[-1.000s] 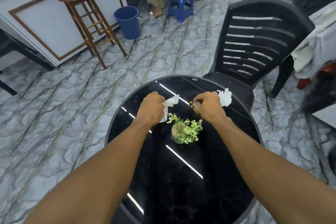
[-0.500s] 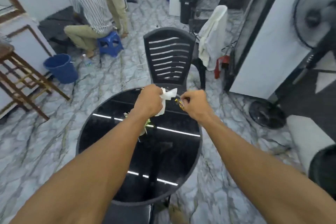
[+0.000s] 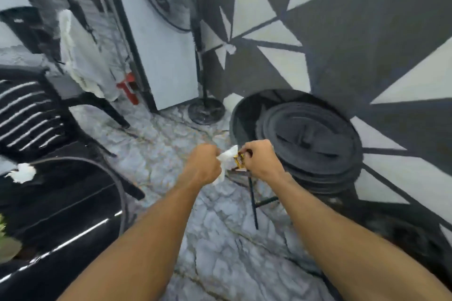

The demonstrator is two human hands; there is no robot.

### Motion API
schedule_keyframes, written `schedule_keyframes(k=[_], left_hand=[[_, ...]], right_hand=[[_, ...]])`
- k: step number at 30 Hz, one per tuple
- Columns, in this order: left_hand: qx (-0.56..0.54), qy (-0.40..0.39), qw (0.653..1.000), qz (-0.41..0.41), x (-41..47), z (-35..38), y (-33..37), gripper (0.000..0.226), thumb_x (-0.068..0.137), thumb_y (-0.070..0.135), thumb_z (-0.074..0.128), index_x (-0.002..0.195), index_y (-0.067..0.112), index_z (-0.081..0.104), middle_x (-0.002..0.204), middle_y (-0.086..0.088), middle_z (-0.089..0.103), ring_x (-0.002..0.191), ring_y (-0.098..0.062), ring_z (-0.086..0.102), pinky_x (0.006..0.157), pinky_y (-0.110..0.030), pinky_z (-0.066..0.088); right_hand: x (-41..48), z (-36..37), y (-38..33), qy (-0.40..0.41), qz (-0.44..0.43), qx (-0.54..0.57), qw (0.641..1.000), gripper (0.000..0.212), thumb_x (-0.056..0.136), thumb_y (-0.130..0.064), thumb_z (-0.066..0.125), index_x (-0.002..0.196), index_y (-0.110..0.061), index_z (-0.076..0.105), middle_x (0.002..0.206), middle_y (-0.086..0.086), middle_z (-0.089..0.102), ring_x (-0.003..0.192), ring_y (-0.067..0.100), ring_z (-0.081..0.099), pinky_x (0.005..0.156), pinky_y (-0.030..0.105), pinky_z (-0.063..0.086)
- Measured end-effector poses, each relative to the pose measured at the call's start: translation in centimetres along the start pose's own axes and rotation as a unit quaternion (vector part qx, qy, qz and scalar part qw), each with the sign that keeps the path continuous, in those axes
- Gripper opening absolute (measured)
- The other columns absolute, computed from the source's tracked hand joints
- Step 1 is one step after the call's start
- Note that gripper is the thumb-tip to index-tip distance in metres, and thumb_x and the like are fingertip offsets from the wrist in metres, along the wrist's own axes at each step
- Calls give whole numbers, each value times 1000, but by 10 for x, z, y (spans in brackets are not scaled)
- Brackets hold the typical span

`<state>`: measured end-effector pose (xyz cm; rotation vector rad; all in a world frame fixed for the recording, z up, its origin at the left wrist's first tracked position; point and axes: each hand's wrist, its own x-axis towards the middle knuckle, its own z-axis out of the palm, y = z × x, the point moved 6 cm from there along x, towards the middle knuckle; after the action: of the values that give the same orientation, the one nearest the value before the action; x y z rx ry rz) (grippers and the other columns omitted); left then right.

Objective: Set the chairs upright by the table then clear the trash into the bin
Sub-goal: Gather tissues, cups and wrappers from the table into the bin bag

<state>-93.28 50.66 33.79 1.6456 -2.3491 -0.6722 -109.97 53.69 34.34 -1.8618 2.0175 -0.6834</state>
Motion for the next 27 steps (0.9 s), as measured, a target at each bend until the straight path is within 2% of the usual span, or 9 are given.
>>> schedule_keyframes(k=[3,8,10,12,15,19,23,27], left_hand=[[17,-36,997,71,12,50,91,22,87,12,64,105,9,75,106,-17,70,101,-37,64,80,-39,52],[48,-91,980,173,4,146,240,18,84,15,63,99,11,73,104,-15,68,102,-39,63,83,-43,55],[47,-112,970,213,-8,187,297,18,83,14,65,98,11,74,104,-12,70,101,-37,64,80,-40,54],[59,-148,958,238,-25,231,349,14,84,12,64,93,12,74,96,-8,67,94,-35,66,70,-35,49],[77,-204,938,270,-50,301,419,16,85,13,60,91,15,74,91,-4,66,87,-31,67,67,-36,51],[79,-248,918,300,-84,380,492,10,84,13,63,88,14,72,101,-8,69,97,-31,67,79,-38,56],[78,-267,910,307,-101,439,541,18,86,17,66,101,15,75,109,-9,71,103,-32,67,88,-41,58],[81,-268,909,309,-105,478,573,17,84,17,68,99,14,75,103,-9,72,97,-32,69,84,-43,60]], right_hand=[[-46,-52,101,49,90,-4,995,33,71,-19,45,77,-12,77,71,10,72,68,30,65,62,42,55],[-154,-128,242,90,229,-9,969,27,73,-16,49,74,-8,75,73,14,73,72,34,67,68,40,55],[-201,-148,293,82,294,-14,952,28,74,-20,50,78,-8,75,80,16,74,83,36,67,75,38,55],[-249,-162,339,67,349,-15,935,24,77,-15,54,84,-12,77,88,17,74,91,36,67,82,38,56],[-320,-184,399,83,416,-4,906,25,78,-6,55,85,-15,78,90,13,74,90,34,67,79,39,59],[-392,-209,465,108,470,-8,876,28,82,0,52,88,-11,78,88,13,73,85,32,66,75,41,59],[-431,-224,514,132,495,0,859,29,84,-1,49,84,-9,77,87,14,74,87,34,64,78,39,57],[-448,-232,550,163,511,16,844,27,84,-3,49,80,-9,75,81,10,74,78,29,65,76,43,59]])
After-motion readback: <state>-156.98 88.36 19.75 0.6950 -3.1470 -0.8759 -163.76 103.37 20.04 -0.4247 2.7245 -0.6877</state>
